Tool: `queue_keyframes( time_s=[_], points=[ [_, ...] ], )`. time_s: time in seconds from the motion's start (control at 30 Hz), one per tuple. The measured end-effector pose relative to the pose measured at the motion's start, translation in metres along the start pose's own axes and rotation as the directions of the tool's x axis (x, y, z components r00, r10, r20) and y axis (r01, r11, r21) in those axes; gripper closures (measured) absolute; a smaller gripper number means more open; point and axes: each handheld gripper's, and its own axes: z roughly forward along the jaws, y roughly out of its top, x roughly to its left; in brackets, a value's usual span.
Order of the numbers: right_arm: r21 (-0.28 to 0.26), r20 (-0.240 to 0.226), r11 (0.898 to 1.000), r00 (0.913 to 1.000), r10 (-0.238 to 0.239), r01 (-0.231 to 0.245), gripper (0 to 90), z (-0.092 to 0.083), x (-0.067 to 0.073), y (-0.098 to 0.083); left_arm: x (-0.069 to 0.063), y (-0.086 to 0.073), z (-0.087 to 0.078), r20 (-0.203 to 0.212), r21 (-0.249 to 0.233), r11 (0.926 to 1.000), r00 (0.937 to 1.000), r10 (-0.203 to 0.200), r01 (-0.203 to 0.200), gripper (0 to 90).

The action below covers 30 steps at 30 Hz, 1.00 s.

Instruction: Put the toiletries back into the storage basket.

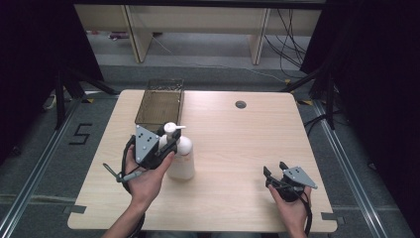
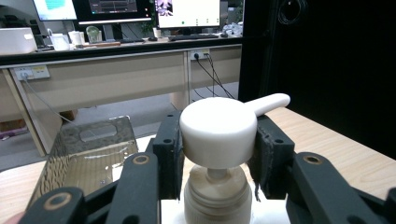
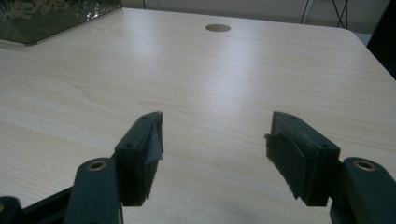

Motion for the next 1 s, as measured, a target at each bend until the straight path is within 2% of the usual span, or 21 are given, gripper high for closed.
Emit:
queue_keyframes(
  time_s=[0.13, 0.2, 0.53, 0.63, 0.67, 1.0],
  points=[
    [0.012, 0.006, 1.0, 1.0, 0.001, -0.001, 36.0, -0.001, 0.0, 0.0, 0.002, 0.003, 0.0, -0.001, -0.008, 0.9999, 1.0, 0.009, -0.009, 59.0],
    [-0.002, 0.012, 0.999, 0.9988, -0.048, 0.048, 36.0, -0.001, -0.004, 0.001, 0.004, 0.005, 0.0, -0.002, -0.011, 0.9999, 0.9999, 0.013, -0.013, 59.0],
    [-0.003, 0.01, 0.999, 0.9988, -0.047, 0.047, 36.0, -0.001, -0.004, 0.001, 0.009, 0.013, 0.002, -0.004, -0.027, 0.9995, 0.9998, 0.018, -0.018, 59.1],
    [0.0, 0.008, 0.999, 0.9993, -0.036, 0.036, 35.9, -0.001, -0.003, 0.0, 0.012, 0.017, 0.003, -0.01, -0.036, 0.9992, 0.9998, 0.016, -0.016, 59.1],
    [-0.004, 0.011, 0.999, 0.9988, -0.048, 0.048, 35.9, -0.001, -0.004, 0.001, 0.013, 0.018, 0.003, -0.011, -0.038, 0.9992, 0.9998, 0.015, -0.016, 59.1],
    [-0.011, 0.008, 0.999, 0.9991, -0.043, 0.043, 35.7, 0.0, -0.003, 0.0, 0.021, 0.025, 0.005, -0.03, -0.047, 0.9988, 0.9995, 0.012, -0.013, 59.1]
  ],
)
